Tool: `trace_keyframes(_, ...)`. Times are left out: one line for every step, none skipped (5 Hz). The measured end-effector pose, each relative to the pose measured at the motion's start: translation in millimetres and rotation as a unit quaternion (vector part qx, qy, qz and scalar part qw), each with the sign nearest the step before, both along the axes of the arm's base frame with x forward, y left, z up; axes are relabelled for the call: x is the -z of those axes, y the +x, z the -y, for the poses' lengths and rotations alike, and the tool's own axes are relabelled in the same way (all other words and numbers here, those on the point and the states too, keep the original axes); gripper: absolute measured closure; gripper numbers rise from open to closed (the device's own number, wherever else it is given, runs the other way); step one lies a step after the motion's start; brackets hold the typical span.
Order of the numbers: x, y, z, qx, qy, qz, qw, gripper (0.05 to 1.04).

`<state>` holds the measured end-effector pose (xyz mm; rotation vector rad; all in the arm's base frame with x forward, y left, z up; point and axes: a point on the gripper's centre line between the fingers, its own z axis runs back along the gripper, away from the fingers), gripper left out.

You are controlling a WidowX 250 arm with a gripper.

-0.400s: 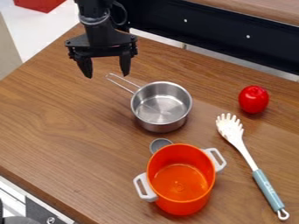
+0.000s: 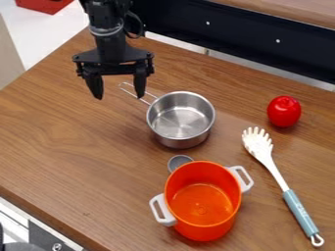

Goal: Move the red pot to the bottom left of the table

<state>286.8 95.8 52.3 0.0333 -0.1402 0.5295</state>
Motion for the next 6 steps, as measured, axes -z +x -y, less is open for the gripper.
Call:
trace_keyframes(-17.5,-13,10,0.037,-0.013,0.000,0.9992,0.084)
trace_keyframes(-23.1,-30,32,0.080,-0.032,-0.013,0.9962,0.084)
trace_keyframes(-23.5,-51,64,0.143,-0.050,-0.019,0.9883,0.084)
trace_keyframes(-15.4,-63,90,0.185,-0.073,-0.026,0.9796,0.084)
trace_keyframes(-3.8,-69,116,0.220,-0.087,-0.020,0.9715,0.083)
trace_keyframes(11.7,-73,135,0.241,-0.087,-0.024,0.9662,0.083)
